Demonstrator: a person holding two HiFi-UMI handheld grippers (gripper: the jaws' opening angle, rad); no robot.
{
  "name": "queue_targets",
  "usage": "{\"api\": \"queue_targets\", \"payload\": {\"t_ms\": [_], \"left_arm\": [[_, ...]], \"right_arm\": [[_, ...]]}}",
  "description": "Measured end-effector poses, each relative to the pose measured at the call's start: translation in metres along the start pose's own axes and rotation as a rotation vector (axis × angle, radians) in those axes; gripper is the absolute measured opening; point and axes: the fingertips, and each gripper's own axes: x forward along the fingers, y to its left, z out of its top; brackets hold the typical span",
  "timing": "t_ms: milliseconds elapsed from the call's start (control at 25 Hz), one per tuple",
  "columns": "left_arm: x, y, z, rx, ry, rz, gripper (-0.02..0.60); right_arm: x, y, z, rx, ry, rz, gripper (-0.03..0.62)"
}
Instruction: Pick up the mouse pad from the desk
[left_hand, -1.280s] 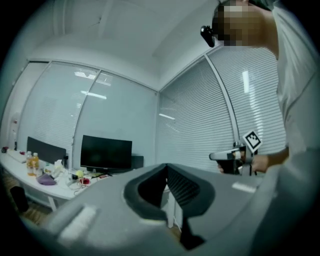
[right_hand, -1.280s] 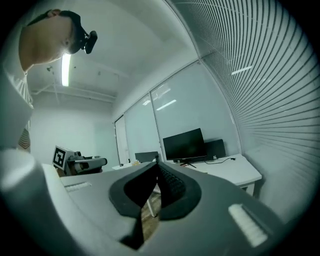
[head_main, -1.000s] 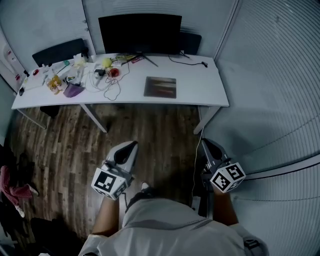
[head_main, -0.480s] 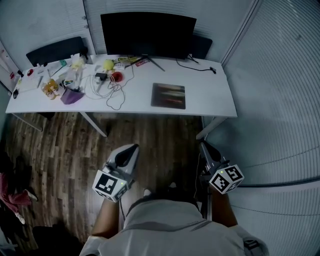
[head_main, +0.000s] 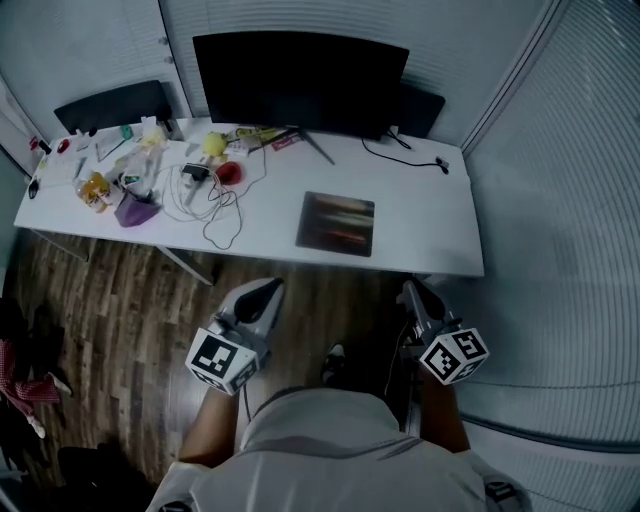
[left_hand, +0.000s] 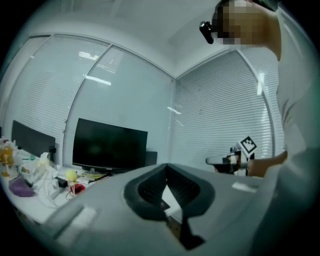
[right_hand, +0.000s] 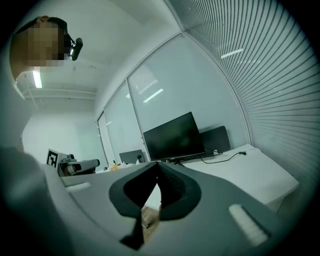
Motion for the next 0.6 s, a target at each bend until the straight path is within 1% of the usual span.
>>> {"api": "queue_targets", "payload": {"t_ms": [80, 200, 320, 440, 600], "left_arm": [[0.038, 0.010, 0.003, -0.002, 0.009, 0.022, 0.002], [0.091, 0.025, 0.006, -0.043, 0.027, 0.048, 0.002], [0.129, 0.042, -0.001, -0.073, 0.054, 0.085, 0.002], [0.156, 0.059, -0.012, -0.073, 0.097, 0.110, 0.002], [0.186, 0.084, -0.030, -0.060, 0.164, 0.122, 0.003]], "right_arm": [[0.019, -0.031, 0.011, 0.007, 0.004, 0.012, 0.003], [0.045, -0.079, 0.023, 0.019, 0.036, 0.019, 0.003], [0.070, -0.120, 0.026, 0.026, 0.079, 0.016, 0.003], [0.093, -0.148, 0.022, 0.049, 0.115, 0.005, 0.003], [0.121, -0.168, 0.008, 0.078, 0.159, -0.008, 0.003]]}}
